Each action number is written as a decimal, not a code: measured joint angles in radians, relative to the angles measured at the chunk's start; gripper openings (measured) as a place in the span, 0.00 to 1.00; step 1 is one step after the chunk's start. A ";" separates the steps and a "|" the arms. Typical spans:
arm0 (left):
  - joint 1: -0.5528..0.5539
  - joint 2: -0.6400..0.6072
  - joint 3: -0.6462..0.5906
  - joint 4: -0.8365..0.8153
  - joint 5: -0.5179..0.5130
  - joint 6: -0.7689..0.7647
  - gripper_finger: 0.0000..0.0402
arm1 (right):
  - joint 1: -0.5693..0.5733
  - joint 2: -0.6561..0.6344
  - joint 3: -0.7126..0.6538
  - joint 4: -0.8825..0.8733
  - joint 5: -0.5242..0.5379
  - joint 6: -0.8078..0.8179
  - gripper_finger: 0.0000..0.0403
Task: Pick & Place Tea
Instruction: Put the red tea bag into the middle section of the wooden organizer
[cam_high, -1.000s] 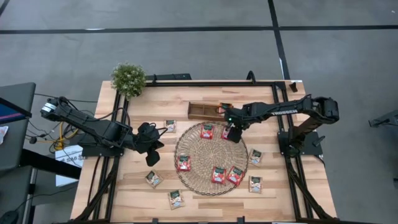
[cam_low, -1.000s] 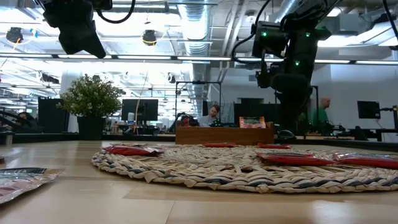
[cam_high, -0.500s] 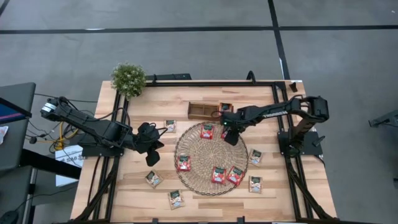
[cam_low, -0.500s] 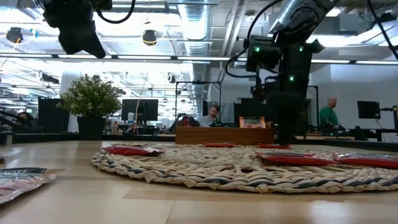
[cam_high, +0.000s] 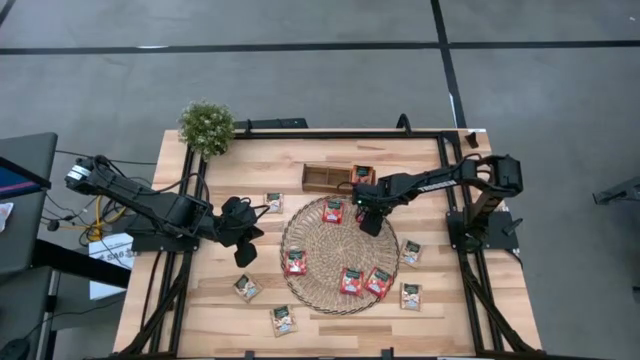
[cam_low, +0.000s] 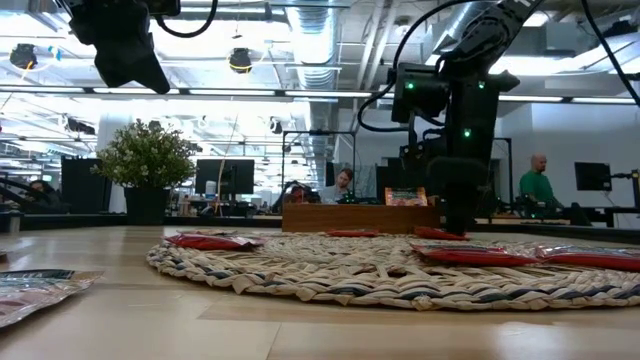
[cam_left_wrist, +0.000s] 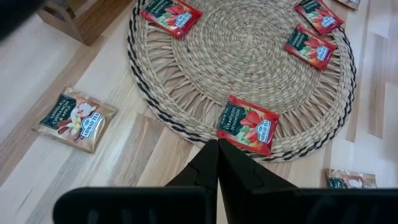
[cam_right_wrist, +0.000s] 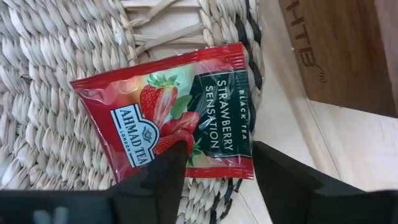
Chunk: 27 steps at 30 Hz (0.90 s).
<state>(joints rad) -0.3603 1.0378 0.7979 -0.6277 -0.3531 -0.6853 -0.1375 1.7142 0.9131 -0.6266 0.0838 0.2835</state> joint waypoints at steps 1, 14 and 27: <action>0.000 0.000 0.000 0.000 0.000 0.000 0.00 | 0.000 0.000 0.000 -0.001 0.000 0.002 0.40; 0.000 0.000 0.000 0.001 0.000 -0.001 0.00 | 0.003 -0.011 -0.001 -0.031 -0.003 0.004 0.13; 0.000 0.000 0.000 0.002 -0.002 -0.001 0.00 | 0.047 -0.234 -0.004 -0.117 0.001 0.024 0.01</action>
<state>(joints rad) -0.3603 1.0378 0.7979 -0.6254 -0.3555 -0.6861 -0.0901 1.4798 0.9090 -0.7441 0.0845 0.3072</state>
